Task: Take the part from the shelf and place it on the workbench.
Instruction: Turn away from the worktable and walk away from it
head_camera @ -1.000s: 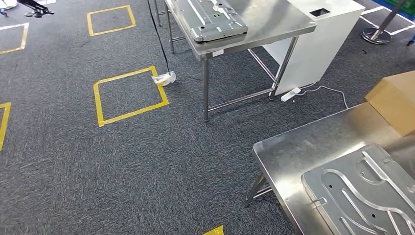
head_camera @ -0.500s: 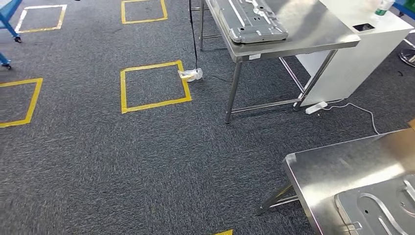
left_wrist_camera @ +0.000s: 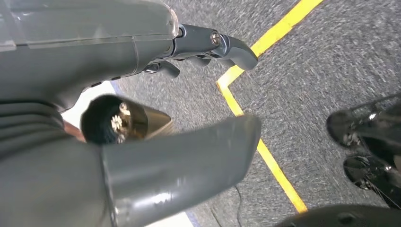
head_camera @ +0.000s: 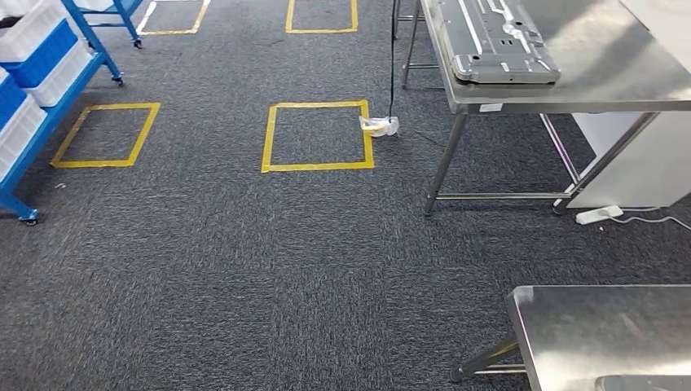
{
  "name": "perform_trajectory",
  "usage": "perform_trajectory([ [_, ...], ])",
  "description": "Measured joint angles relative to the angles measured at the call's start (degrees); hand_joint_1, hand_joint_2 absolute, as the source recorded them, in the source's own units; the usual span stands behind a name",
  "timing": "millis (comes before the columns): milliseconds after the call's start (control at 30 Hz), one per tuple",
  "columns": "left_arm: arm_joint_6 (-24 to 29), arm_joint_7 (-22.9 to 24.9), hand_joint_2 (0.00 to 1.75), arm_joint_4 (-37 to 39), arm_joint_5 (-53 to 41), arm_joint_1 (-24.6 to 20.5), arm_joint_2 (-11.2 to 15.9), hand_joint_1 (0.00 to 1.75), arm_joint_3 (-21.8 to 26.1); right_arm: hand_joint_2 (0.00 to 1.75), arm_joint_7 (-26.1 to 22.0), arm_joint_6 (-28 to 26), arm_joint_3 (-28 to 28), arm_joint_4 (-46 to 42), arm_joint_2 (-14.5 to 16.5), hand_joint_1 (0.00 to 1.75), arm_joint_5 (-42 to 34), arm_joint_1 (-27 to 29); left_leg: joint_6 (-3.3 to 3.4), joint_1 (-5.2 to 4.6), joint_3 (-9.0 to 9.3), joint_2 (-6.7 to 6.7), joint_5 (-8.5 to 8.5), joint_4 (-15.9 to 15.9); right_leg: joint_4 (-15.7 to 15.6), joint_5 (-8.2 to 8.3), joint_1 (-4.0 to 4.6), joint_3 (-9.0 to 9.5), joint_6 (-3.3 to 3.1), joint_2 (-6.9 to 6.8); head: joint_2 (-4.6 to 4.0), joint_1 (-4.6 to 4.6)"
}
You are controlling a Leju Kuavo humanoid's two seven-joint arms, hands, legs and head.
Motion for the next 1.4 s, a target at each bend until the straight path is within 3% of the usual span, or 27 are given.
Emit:
perform_trajectory([
  [33,0.1,0.0,0.00,0.0,0.0,0.1,0.0,0.00,-0.4,1.75,0.0,0.2,0.2,0.1,0.0,0.00,0.0,0.0,0.05,-0.01,0.52,0.13,1.04,-0.9,0.0,-0.14,0.10,0.04,-0.02,-0.87,0.00,-0.01],
  [100,0.2,0.0,0.00,0.0,0.1,0.2,0.0,0.00,-0.9,1.75,-0.2,0.5,0.4,0.2,0.0,0.00,-0.4,0.2,0.58,-0.29,4.81,1.79,4.49,-8.7,0.1,-0.54,0.30,0.38,0.04,-2.56,0.00,-0.01],
  [167,0.8,0.3,0.00,0.0,0.9,0.1,-0.4,0.00,-1.2,1.75,-0.7,0.5,0.5,0.2,0.0,0.00,-1.1,0.4,1.48,-0.86,8.25,3.66,6.17,-15.1,0.2,-0.96,0.57,0.63,0.37,-3.96,0.00,0.01],
  [200,1.5,0.7,0.00,0.0,1.4,0.2,-1.0,0.00,-1.2,1.75,-1.3,0.4,0.5,0.2,0.0,0.00,-1.5,0.5,1.83,-1.14,8.61,3.93,5.97,-16.0,0.2,-1.07,0.64,0.68,0.57,-4.49,0.00,0.01],
  [267,3.8,2.2,0.00,0.1,2.4,0.5,-2.9,0.00,-1.1,1.75,-2.6,-0.1,0.5,0.2,-0.1,0.00,-1.8,0.5,2.38,-1.13,8.60,2.79,6.28,-16.5,0.1,-1.25,0.72,0.80,0.99,-5.27,0.00,-0.01],
  [300,5.0,3.2,0.00,0.1,2.6,0.6,-4.0,0.00,-1.1,1.75,-3.1,-0.3,0.5,0.2,0.0,0.00,-1.7,0.4,2.59,-0.98,8.73,2.25,6.50,-16.9,0.5,-1.59,0.66,0.76,1.30,-4.58,0.00,0.06],
  [367,6.5,4.6,0.00,0.2,2.9,0.3,-6.0,0.00,-1.1,1.75,-3.0,-0.7,0.5,0.1,0.5,0.00,-2.2,0.3,3.05,-0.53,8.97,1.07,7.02,-17.7,4.0,-3.91,0.38,-0.67,2.10,-1.37,0.00,0.16],
  [433,6.8,4.7,0.00,0.3,3.5,-0.1,-7.3,0.00,-1.1,1.75,-2.2,-0.9,0.3,0.1,0.9,0.00,-4.2,0.3,3.24,-0.50,8.86,-0.21,7.17,-17.8,11.3,-7.53,-0.01,-3.92,2.67,1.71,0.00,0.21],
  [500,6.5,3.9,0.00,0.4,4.8,0.0,-7.8,0.00,-0.8,1.75,-1.5,-1.4,-0.4,0.1,1.0,0.00,-6.6,0.4,3.22,-0.46,8.81,-1.60,7.18,-17.7,17.1,-9.30,-0.21,-6.66,2.93,2.53,0.00,0.22],
  [533,6.2,3.3,0.00,0.4,5.7,0.3,-7.9,0.00,-0.5,1.75,-1.2,-1.8,-0.9,0.1,1.0,0.00,-7.7,0.5,3.14,-0.42,8.89,-2.44,7.18,-17.6,17.2,-8.43,-0.42,-6.76,3.07,2.64,0.00,0.21],
  [567,5.9,2.6,0.00,0.4,6.7,0.6,-7.9,0.00,0.1,1.75,-1.1,-2.3,-1.6,0.1,1.1,0.00,-8.8,0.6,2.99,-0.34,8.99,-3.25,7.15,-17.5,14.7,-6.35,-0.73,-5.67,3.23,2.75,0.00,0.20],
  [633,5.4,1.3,0.00,0.3,8.6,1.6,-7.5,0.00,1.5,1.75,-1.2,-3.4,-2.8,0.1,1.4,0.00,-11.0,1.0,2.45,-0.23,8.94,-4.91,6.98,-16.9,6.5,-1.93,-1.57,-2.18,3.78,4.70,0.00,0.20],
  [667,5.1,0.9,0.00,0.1,9.5,1.9,-7.2,0.00,2.3,1.75,-1.2,-4.0,-3.5,0.1,1.5,0.00,-12.2,1.2,2.11,-0.21,8.64,-5.64,6.96,-16.6,3.5,-0.95,-1.88,-0.98,3.81,5.90,0.00,0.18],
  [733,4.5,0.5,0.00,-0.6,11.0,2.8,-6.7,0.00,4.1,1.75,-1.0,-5.0,-5.0,0.1,1.8,0.00,-14.2,1.5,1.39,-0.20,7.87,-6.99,7.21,-16.2,1.7,-1.00,-1.92,-0.44,3.44,7.10,0.00,0.15],
  [800,4.1,0.5,0.00,-1.2,12.2,3.8,-6.5,0.00,5.9,1.75,-0.9,-5.9,-6.5,0.1,2.0,0.00,-15.5,1.7,0.78,-0.06,7.34,-7.84,7.43,-16.1,1.4,-0.77,-1.85,-0.50,2.55,5.69,0.00,0.15],
  [867,4.2,1.0,0.00,-1.7,14.1,4.5,-6.5,0.00,7.8,1.75,-1.0,-7.0,-7.8,0.0,2.4,0.00,-16.8,1.9,0.36,-0.24,6.10,-5.21,5.91,-13.8,1.1,-0.43,-1.83,-0.44,1.69,4.04,0.00,0.08],
  [933,4.7,1.6,0.00,-2.5,16.8,4.6,-6.9,0.00,10.4,1.75,-1.3,-8.3,-9.5,-0.1,2.7,0.00,-18.5,2.6,0.06,-0.40,3.06,-1.45,2.37,-7.4,0.9,-0.39,-1.62,-0.50,1.13,1.97,0.00,-0.01],
  [1000,5.2,1.9,0.00,-3.4,18.5,4.5,-7.6,0.00,13.0,1.75,-1.6,-9.1,-11.3,-0.1,2.8,0.00,-19.7,3.3,-0.12,-0.32,0.08,-0.23,-0.21,-0.7,0.9,-0.54,-1.33,-0.60,0.86,-0.37,0.00,-0.02],
  [1033,5.5,2.0,0.00,-3.8,19.0,4.5,-7.9,0.00,14.1,1.75,-1.7,-9.3,-11.9,-0.1,2.9,0.00,-19.9,3.5,-0.11,-0.30,-0.16,-0.01,-0.16,0.3,0.9,-0.63,-1.24,-0.59,0.81,-1.43,0.00,-0.02],
  [1067,5.6,2.0,0.00,-4.1,19.3,4.6,-8.1,0.00,15.0,1.75,-1.8,-9.4,-12.3,-0.1,2.9,0.00,-20.0,3.6,0.00,-0.32,0.83,0.21,0.94,-1.1,0.9,-0.73,-1.18,-0.53,0.79,-2.30,0.00,-0.02],
  [1100,5.8,2.1,0.00,-4.4,19.6,4.7,-8.3,0.00,15.8,1.75,-1.9,-9.3,-12.5,-0.1,3.0,0.00,-20.0,3.6,0.23,-0.39,2.89,0.78,2.72,-4.5,0.9,-0.86,-1.13,-0.37,0.82,-3.07,0.00,-0.03],
  [1167,6.2,2.3,0.00,-4.8,19.9,4.6,-8.4,0.00,17.2,1.75,-1.6,-9.3,-12.6,-0.2,3.1,0.00,-19.9,3.8,0.98,-0.97,7.27,3.76,5.09,-12.3,1.0,-1.22,-0.89,-0.07,1.10,-4.44,0.00,-0.02],
  [1233,6.3,2.3,0.00,-4.9,20.0,4.4,-8.5,0.00,18.1,1.75,-1.4,-9.2,-12.7,-0.2,3.2,0.00,-19.9,3.9,1.68,-1.55,8.97,5.64,5.33,-15.9,1.0,-1.49,-0.58,0.05,1.58,-5.78,0.00,0.04],
  [1300,6.3,2.3,0.00,-5.0,20.0,4.3,-8.6,0.00,18.7,1.75,-1.3,-9.2,-12.7,-0.2,3.2,0.00,-19.9,3.9,2.16,-1.44,8.89,4.41,5.50,-16.4,1.0,-1.76,-0.46,0.31,2.06,-6.83,0.00,0.05],
  [1333,6.3,2.2,0.00,-5.0,19.9,4.4,-8.7,0.00,19.0,1.75,-1.2,-9.2,-12.7,-0.2,3.2,0.00,-19.9,3.9,2.38,-1.25,9.01,3.65,5.67,-16.7,1.4,-2.18,-0.51,0.36,2.39,-5.85,0.00,0.09],
  [1400,6.3,2.0,0.00,-5.0,19.3,4.3,-8.8,0.00,19.2,1.75,-1.1,-9.2,-12.8,-0.2,3.2,0.00,-19.9,3.8,2.92,-0.84,9.33,2.31,6.07,-17.2,5.1,-4.53,-0.76,-1.08,3.06,-2.00,0.00,0.18],
])
